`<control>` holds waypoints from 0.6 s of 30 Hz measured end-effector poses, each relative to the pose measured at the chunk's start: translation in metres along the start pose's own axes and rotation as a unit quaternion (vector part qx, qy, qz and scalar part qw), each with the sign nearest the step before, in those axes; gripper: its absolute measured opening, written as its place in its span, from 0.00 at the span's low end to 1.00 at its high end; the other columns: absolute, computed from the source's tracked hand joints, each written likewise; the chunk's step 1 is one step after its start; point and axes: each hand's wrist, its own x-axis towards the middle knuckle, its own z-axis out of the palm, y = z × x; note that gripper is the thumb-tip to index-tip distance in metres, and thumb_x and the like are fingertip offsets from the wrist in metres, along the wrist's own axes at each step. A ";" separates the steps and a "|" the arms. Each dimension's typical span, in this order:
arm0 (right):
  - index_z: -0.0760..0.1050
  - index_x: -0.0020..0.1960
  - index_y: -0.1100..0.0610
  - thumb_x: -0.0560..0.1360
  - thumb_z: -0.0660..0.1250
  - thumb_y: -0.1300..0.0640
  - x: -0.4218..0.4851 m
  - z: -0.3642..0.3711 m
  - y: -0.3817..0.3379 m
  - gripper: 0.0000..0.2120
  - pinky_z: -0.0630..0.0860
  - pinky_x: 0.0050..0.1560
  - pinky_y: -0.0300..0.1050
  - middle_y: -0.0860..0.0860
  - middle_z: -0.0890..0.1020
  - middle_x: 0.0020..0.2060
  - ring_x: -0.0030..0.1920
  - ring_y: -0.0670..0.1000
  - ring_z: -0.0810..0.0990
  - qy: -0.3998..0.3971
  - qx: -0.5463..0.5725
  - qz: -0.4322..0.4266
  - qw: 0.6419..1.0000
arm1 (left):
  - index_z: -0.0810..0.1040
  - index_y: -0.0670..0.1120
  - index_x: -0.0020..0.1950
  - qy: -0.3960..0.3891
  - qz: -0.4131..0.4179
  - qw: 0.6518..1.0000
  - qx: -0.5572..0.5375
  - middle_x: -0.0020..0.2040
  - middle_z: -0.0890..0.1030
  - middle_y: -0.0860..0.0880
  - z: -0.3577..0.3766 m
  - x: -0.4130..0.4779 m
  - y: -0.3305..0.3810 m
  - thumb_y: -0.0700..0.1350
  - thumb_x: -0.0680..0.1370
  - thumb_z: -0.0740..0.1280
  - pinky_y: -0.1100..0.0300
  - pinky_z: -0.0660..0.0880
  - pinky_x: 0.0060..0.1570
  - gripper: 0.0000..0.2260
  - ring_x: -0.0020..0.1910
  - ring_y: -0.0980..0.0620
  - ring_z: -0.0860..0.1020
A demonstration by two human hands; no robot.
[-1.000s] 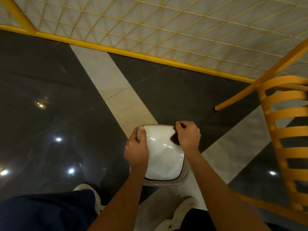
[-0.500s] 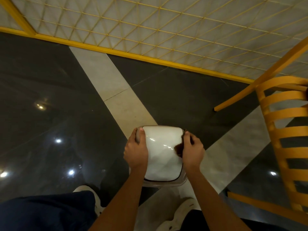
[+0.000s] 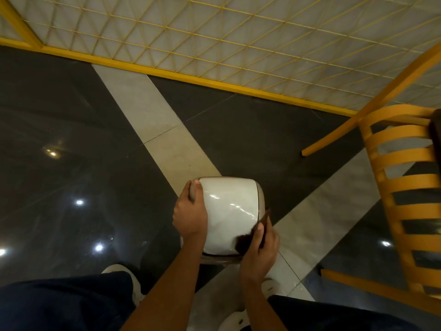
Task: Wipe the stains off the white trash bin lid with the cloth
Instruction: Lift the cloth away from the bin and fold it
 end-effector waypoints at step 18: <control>0.75 0.61 0.52 0.79 0.59 0.50 0.046 -0.031 -0.158 0.14 0.75 0.52 0.42 0.51 0.80 0.52 0.53 0.49 0.78 -0.178 0.280 0.093 0.939 | 0.66 0.42 0.69 -0.064 0.128 0.983 0.115 0.70 0.68 0.41 -0.027 0.001 0.036 0.54 0.79 0.57 0.49 0.59 0.69 0.23 0.69 0.43 0.64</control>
